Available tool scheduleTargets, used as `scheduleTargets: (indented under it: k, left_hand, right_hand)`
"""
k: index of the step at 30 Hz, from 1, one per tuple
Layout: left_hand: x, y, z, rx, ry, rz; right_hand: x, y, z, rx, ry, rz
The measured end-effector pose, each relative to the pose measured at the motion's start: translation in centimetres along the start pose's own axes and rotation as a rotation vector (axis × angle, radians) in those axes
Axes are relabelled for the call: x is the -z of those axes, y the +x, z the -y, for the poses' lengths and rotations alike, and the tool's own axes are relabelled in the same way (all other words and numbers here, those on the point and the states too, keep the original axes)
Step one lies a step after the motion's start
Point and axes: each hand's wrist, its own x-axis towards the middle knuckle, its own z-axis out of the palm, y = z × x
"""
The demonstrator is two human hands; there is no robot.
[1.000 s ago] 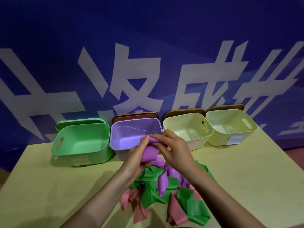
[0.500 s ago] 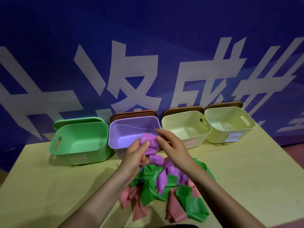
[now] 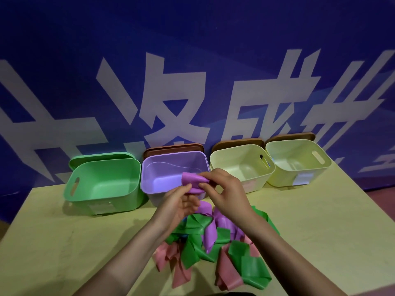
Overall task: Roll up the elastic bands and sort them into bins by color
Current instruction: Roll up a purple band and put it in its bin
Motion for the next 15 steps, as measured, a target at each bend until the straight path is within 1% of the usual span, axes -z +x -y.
scheduleTargets:
  k: [3,5,6,7,9,11,13,15]
  left_hand:
    - [0.1,-0.1,-0.6,0.084,-0.111,0.059]
    - [0.2,0.0,-0.7,0.101,-0.123,0.054]
    - [0.3,0.1,-0.7,0.095,-0.137,0.048]
    - [0.4,0.2,-0.8,0.073,-0.158,0.039]
    - [0.5,0.4,-0.8,-0.008,-0.199,0.002]
    - [0.3,0.4,-0.7,-0.074,-0.208,-0.035]
    - [0.0,0.4,-0.3,-0.105,-0.202,-0.064]
    - [-0.2,0.6,0.3,-0.120,-0.194,-0.108]
  right_hand:
    - [-0.1,0.2,-0.4,0.122,-0.124,0.037]
    - [-0.1,0.2,-0.8,0.196,-0.140,0.092]
    - [-0.1,0.1,-1.0,0.194,-0.109,0.120]
    - [-0.1,0.0,-1.0,0.159,-0.051,0.135]
    - [-0.2,-0.3,-0.6,0.029,0.112,0.119]
    - [-0.6,-0.5,0.0,-0.130,0.263,0.061]
    - [-1.3,-0.5,0.8,-0.293,0.399,-0.001]
    - [-2.0,-0.2,1.2,-0.440,0.484,-0.028]
